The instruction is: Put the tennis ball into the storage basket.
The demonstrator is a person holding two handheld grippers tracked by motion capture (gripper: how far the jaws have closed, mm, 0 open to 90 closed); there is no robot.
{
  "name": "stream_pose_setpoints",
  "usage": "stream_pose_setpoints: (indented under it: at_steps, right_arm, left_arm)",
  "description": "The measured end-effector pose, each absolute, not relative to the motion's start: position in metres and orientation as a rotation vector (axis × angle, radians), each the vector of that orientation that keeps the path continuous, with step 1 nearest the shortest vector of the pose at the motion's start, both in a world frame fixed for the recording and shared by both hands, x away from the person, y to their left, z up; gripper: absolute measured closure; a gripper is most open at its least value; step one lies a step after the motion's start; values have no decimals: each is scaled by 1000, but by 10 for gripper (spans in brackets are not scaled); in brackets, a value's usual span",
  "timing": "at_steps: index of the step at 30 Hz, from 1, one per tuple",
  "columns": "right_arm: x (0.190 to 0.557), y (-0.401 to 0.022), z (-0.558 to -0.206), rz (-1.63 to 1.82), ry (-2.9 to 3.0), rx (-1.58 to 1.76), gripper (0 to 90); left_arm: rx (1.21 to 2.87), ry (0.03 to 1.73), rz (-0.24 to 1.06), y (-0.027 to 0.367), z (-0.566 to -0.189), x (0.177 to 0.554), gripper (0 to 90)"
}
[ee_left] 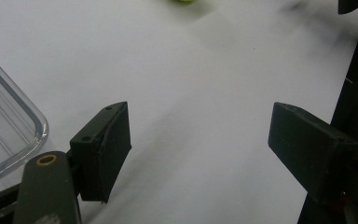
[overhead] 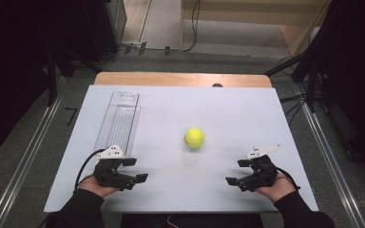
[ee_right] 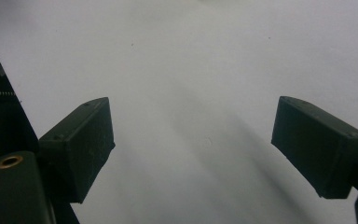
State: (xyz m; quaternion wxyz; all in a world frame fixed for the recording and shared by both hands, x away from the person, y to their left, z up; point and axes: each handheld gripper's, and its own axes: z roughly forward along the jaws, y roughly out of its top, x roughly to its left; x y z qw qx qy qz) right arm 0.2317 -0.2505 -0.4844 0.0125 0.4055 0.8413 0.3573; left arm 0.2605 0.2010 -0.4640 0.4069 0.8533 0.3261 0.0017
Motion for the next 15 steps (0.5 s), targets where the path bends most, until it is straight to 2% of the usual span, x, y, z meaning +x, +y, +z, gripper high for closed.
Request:
stream_pose_setpoints:
  at_steps: [15]
  right_arm:
    - [231, -249, -486, 1075, 2651, 1239, 113]
  left_arm:
    - [2156, 831, -2, 201, -464, 261, 215]
